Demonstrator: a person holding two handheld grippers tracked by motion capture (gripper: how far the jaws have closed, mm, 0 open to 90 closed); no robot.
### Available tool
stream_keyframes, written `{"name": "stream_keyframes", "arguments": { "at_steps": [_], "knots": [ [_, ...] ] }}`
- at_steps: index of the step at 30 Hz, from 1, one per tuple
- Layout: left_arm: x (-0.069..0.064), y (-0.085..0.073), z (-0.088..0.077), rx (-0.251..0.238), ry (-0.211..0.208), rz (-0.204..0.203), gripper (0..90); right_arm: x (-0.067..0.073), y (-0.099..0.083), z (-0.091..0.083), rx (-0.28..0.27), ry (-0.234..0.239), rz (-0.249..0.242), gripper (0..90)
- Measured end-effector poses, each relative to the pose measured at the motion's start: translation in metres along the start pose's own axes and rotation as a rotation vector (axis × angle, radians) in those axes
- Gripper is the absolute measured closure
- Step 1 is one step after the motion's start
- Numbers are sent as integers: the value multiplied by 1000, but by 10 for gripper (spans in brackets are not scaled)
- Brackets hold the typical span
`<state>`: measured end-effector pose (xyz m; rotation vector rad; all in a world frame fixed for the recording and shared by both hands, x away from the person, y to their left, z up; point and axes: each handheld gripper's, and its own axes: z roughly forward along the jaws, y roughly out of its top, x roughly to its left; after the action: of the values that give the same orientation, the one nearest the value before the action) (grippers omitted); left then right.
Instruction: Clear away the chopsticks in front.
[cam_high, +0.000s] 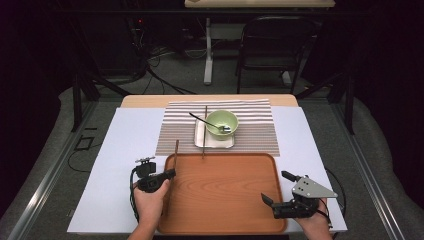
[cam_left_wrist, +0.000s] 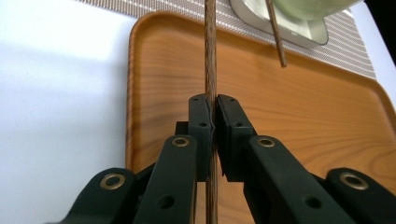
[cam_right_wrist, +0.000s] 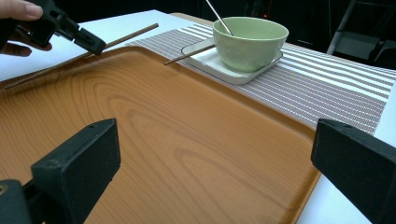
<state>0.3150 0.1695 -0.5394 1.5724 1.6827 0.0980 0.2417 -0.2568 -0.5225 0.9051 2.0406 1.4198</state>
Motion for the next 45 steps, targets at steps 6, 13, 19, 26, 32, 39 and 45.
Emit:
{"name": "stream_keyframes", "arguments": {
  "at_steps": [6, 13, 19, 26, 32, 39, 45],
  "knots": [
    [2, -9, -4, 6, 18, 6, 852, 0, 0, 0, 0, 0, 0, 12],
    [4, -18, -11, 6, 46, 4, 852, 0, 0, -1, 0, 0, 1, 12],
    [1, -23, -10, 7, 42, 9, 851, 0, 0, 0, -1, 1, 2, 12],
    [2, -27, -9, 4, 62, 9, 851, 0, 0, 0, -3, 3, 6, 12],
    [2, -30, -8, -1, 87, 28, 851, -1, 0, -1, -7, 7, 11, 12],
    [0, -34, -7, -4, 117, 54, 851, -1, 0, 0, -8, 11, 14, 12],
    [-4, -36, -7, -12, 127, 61, 845, -1, 0, -1, -8, 12, 17, 12]
  ]
}}
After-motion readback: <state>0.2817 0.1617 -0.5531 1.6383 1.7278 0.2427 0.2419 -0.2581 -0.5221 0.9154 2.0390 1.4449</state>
